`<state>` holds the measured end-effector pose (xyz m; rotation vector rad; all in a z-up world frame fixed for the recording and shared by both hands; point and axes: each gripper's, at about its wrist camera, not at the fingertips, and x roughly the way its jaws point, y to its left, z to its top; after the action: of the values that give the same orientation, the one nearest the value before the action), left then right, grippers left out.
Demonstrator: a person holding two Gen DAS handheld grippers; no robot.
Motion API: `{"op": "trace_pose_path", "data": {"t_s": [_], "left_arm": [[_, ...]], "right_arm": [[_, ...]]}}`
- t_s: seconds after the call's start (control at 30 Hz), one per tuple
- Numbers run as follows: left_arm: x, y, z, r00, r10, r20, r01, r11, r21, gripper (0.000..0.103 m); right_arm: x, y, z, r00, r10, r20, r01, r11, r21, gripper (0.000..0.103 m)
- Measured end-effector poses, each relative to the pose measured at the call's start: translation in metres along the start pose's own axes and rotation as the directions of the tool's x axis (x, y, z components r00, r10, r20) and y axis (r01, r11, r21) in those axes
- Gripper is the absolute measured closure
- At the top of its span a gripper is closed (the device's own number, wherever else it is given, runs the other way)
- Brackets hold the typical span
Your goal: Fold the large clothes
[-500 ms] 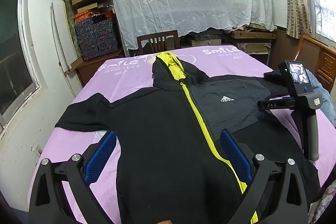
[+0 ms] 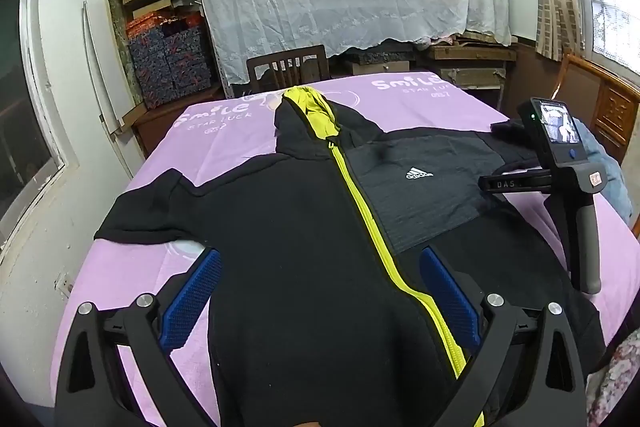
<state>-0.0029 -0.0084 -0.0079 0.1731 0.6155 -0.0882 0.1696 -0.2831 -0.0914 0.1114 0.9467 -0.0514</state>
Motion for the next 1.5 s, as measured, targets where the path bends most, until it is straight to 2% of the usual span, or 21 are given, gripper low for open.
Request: {"op": "trace_pose_path", "data": {"t_s": [0.77,1.0,1.1,1.17,1.23,1.3,1.43,1.5], "left_arm": [[0.023,0.020,-0.001,0.998,0.028,-0.062,-0.031,0.998,-0.051,0.003],[0.032,0.022,-0.001,0.996,-0.004,-0.088,-0.002,0.997,-0.073,0.003],[0.030,0.021,-0.003,0.996,-0.011,-0.089,0.004,0.997,-0.073,0.003],[0.029,0.023,-0.002,0.995,-0.020,-0.096,0.012,0.997,-0.081,0.003],[0.028,0.025,-0.002,0.993,-0.032,-0.110,0.021,0.995,-0.094,0.003],[0.026,0.026,-0.003,0.992,-0.027,-0.119,0.016,0.995,-0.094,0.003],[0.018,0.022,-0.008,0.992,0.078,-0.103,-0.082,0.996,-0.039,0.003],[0.013,0.019,-0.010,0.991,0.103,-0.088,-0.104,0.994,-0.012,0.003]], "right_arm": [[0.001,0.001,0.000,1.000,0.000,0.002,0.000,1.000,0.000,0.004],[0.002,0.004,-0.001,1.000,-0.010,-0.001,0.010,1.000,0.011,0.004],[-0.005,0.003,-0.003,0.996,0.003,-0.090,-0.002,1.000,0.006,0.004],[-0.006,0.004,-0.005,0.994,0.013,-0.106,-0.014,1.000,-0.007,0.004],[-0.010,0.004,-0.012,0.999,0.012,-0.038,-0.013,1.000,-0.014,0.004],[-0.015,0.004,-0.018,0.999,0.004,-0.048,-0.004,1.000,0.004,0.004],[-0.040,0.006,-0.036,0.998,-0.066,-0.022,0.068,0.994,0.083,0.004],[-0.071,0.015,-0.048,0.994,-0.089,0.070,0.082,0.992,0.097,0.004]]}}
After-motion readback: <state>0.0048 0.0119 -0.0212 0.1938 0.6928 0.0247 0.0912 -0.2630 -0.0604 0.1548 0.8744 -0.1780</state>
